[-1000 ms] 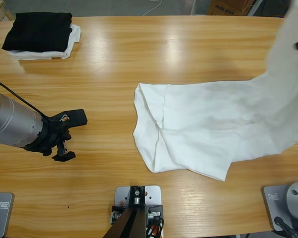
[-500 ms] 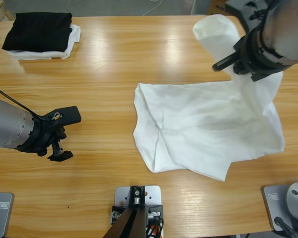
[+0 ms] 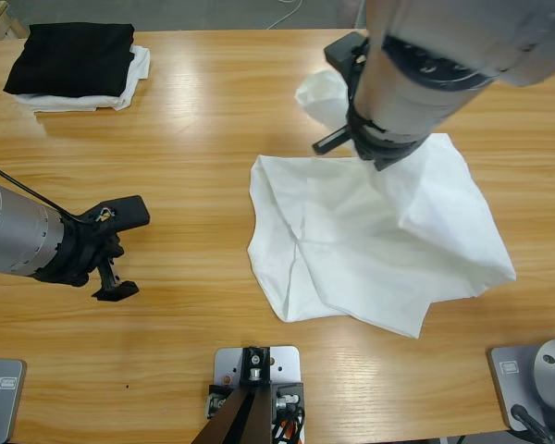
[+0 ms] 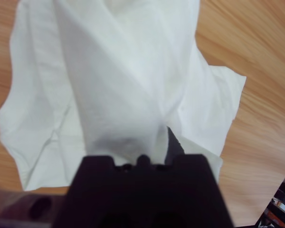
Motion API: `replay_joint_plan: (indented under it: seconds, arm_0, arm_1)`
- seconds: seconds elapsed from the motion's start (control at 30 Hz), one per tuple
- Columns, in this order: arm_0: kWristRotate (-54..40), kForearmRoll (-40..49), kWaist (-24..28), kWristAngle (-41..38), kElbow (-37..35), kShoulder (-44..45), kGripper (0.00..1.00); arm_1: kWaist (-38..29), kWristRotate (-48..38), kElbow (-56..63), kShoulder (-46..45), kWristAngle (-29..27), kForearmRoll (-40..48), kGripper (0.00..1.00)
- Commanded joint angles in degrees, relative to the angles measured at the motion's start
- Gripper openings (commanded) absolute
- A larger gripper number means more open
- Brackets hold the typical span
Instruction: Fold clothes
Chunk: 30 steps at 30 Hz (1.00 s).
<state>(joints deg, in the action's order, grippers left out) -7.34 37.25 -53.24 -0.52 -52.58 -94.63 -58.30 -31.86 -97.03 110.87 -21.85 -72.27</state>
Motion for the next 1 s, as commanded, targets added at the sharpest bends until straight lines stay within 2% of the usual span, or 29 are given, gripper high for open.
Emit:
replay_joint_plan:
  seconds: [0.03,0.3,1.0]
  arm_0:
    - [0.48,-1.83,0.68,0.79,3.04,0.59,0.83]
    - [0.48,-2.29,0.77,0.79,3.45,0.76,0.839]
    - [0.39,-2.27,0.75,0.79,3.71,1.61,0.839]
  arm_1:
    - [-3.47,-0.27,-1.64,4.72,2.38,0.38,0.0]
    - [-7.32,-0.57,-5.47,8.31,3.83,-0.94,0.0]
    - [-7.32,-0.99,-7.91,16.45,2.85,-0.19,0.0]
